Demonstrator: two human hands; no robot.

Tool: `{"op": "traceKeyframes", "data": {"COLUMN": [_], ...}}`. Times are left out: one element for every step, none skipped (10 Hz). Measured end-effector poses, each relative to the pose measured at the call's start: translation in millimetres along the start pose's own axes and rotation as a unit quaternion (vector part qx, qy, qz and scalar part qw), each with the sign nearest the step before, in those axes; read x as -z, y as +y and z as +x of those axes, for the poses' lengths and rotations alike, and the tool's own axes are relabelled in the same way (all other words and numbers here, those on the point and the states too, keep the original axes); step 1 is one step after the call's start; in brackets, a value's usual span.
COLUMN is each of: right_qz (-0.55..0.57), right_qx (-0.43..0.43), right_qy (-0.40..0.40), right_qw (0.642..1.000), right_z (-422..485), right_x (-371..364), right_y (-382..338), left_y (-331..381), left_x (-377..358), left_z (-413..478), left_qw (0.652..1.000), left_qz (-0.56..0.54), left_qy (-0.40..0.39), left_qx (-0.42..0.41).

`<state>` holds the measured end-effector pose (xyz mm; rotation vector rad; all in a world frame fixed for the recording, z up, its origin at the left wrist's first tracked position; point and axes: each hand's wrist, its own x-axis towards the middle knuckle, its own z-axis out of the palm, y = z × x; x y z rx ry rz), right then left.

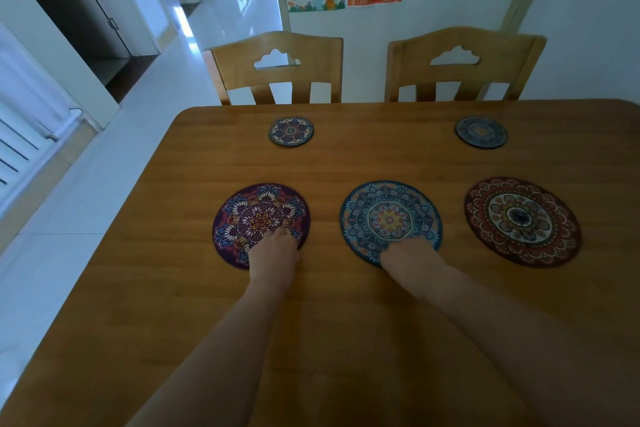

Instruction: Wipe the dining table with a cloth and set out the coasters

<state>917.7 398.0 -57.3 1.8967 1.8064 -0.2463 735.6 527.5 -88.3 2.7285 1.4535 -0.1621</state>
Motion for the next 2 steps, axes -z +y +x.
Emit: {"op": "traceKeyframes", "data": {"right_qz": [0.121, 0.229], "right_qx": [-0.049, -0.104], "right_qy": [0.017, 0.101], "right_qw": [0.991, 0.962], "right_z": [-8.6, -24.1], "right_x": [-2.0, -9.1], "right_y": [4.3, -0.6], "left_y": [-0.2, -2.6], "left_x": [4.0, 13.8], "left_z": [-2.9, -5.5], "left_qw": [0.992, 0.954], "left_qz": [-0.100, -0.268], "left_qy": [-0.030, -0.067], "left_qx": [0.068, 0.114]}}
